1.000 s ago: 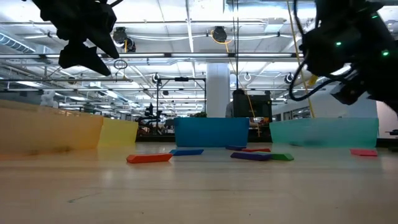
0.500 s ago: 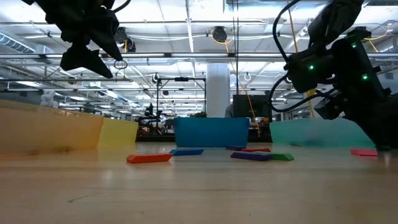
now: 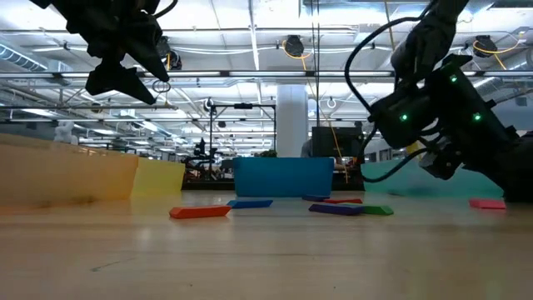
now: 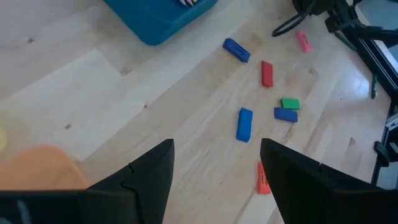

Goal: Sort crayons/erasers/pens/pencils in bins
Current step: Put the top green crayon into the orange bin

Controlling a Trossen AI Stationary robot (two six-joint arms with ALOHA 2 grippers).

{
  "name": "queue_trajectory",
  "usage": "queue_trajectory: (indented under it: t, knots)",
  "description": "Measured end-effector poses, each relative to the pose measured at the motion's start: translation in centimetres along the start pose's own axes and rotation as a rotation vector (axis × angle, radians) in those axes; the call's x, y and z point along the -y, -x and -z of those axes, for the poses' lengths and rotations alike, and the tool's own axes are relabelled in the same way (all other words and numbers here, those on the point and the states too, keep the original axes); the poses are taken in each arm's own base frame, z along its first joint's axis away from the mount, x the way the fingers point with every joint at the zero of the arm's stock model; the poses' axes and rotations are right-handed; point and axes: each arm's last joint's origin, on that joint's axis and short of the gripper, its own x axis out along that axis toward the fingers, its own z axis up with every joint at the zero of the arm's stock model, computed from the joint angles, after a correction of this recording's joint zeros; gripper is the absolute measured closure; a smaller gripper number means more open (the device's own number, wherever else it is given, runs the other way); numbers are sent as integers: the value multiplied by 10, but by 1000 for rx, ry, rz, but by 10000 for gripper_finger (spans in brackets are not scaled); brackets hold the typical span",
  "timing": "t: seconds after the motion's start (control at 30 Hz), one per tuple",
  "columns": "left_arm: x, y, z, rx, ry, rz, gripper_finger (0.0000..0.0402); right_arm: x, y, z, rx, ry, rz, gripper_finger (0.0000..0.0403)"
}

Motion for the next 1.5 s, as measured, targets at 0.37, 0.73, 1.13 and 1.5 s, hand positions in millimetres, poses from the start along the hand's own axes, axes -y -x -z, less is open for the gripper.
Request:
queue_trajectory:
  t: [0.37, 0.73, 1.13, 1.5]
  knots:
    - [-1, 0, -1, -11, -26, 10, 160, -14, 34, -16, 181, 58, 2, 368]
    - [0, 0, 1, -72, -54, 62, 160, -16, 48, -2, 215, -11, 9, 344]
    - [-3, 0, -4, -67, -54, 57, 160, 7, 19, 3, 79, 51, -9, 244]
    - [-4, 0, -4, -67, -79, 59, 160, 7, 14, 0, 117, 13, -24, 287]
